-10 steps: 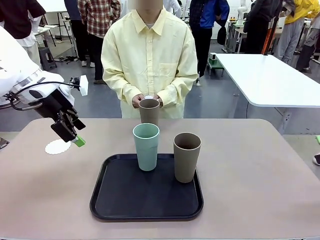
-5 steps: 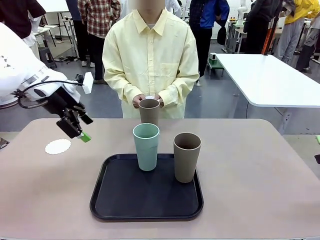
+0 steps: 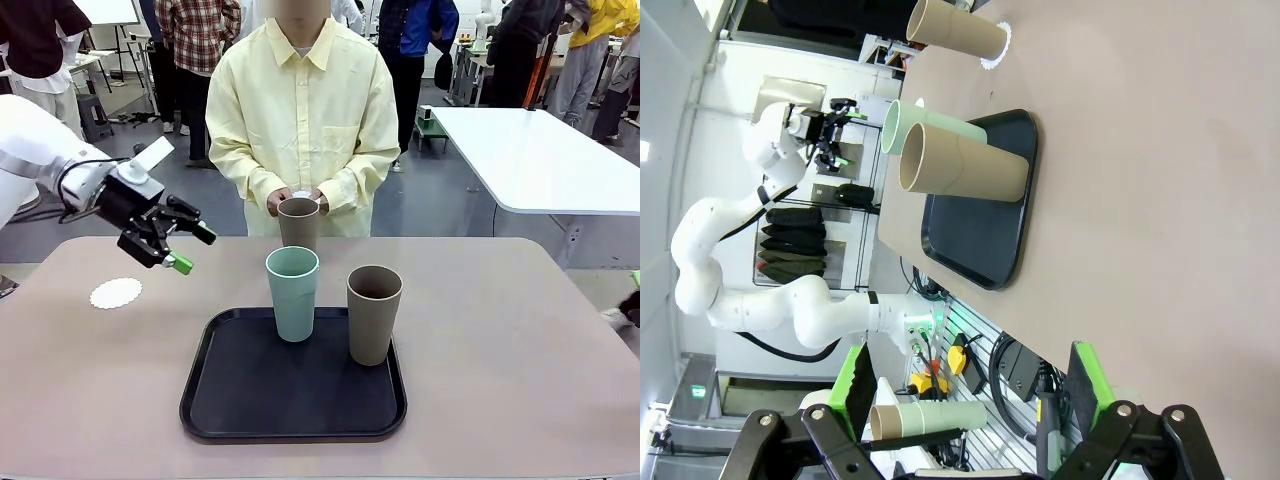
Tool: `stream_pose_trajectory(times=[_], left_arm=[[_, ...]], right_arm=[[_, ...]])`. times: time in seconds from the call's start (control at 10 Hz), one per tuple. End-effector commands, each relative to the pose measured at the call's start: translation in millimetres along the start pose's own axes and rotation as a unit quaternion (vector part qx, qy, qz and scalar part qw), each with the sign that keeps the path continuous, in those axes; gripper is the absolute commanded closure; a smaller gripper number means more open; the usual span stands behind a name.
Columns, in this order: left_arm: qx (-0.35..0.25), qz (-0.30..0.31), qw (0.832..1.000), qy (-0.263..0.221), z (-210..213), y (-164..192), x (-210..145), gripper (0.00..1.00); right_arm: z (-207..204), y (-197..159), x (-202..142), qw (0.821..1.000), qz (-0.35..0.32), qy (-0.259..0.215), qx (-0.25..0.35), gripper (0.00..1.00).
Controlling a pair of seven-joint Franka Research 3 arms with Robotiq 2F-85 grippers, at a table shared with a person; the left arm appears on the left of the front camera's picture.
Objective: Place coasters on the table and set cups on them.
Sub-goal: Take one Reusable plastic cup from the Flat Tray and place it on a coaster set by the human.
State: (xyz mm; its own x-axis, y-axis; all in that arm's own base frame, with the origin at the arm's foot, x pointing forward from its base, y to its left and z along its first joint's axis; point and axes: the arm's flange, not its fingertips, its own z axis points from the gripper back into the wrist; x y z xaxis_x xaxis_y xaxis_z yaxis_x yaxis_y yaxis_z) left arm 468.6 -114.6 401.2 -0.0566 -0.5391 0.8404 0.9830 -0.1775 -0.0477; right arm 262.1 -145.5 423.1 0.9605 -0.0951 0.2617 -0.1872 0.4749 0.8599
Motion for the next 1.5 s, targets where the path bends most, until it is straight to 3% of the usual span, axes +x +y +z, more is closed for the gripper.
stream_pose_trajectory(times=[0.0,0.2,0.6,0.7,1.3,1.4], left_arm=[[0.003,0.036,0.999,-0.026,-16,19,-30,0.00],[0.061,0.041,0.997,-0.002,-46,22,-52,0.00],[0.092,0.017,0.996,0.005,-59,15,-54,0.00],[0.063,0.052,0.997,0.004,-61,28,-56,0.00],[0.068,0.047,0.997,0.006,-61,26,-57,0.00],[0.071,0.027,0.997,-0.011,-72,16,-62,0.00]], right_arm=[[0,-1,2,1.000,0.005,-0.005,0.009,0.00],[0,-1,2,1.000,0.005,-0.005,0.009,0.00],[0,-1,2,1.000,0.005,-0.005,0.009,0.00],[0,-1,2,1.000,0.005,-0.005,0.009,0.00],[0,-1,2,1.000,0.005,-0.005,0.009,0.00],[0,-1,2,1.000,0.005,-0.005,0.009,0.00]])
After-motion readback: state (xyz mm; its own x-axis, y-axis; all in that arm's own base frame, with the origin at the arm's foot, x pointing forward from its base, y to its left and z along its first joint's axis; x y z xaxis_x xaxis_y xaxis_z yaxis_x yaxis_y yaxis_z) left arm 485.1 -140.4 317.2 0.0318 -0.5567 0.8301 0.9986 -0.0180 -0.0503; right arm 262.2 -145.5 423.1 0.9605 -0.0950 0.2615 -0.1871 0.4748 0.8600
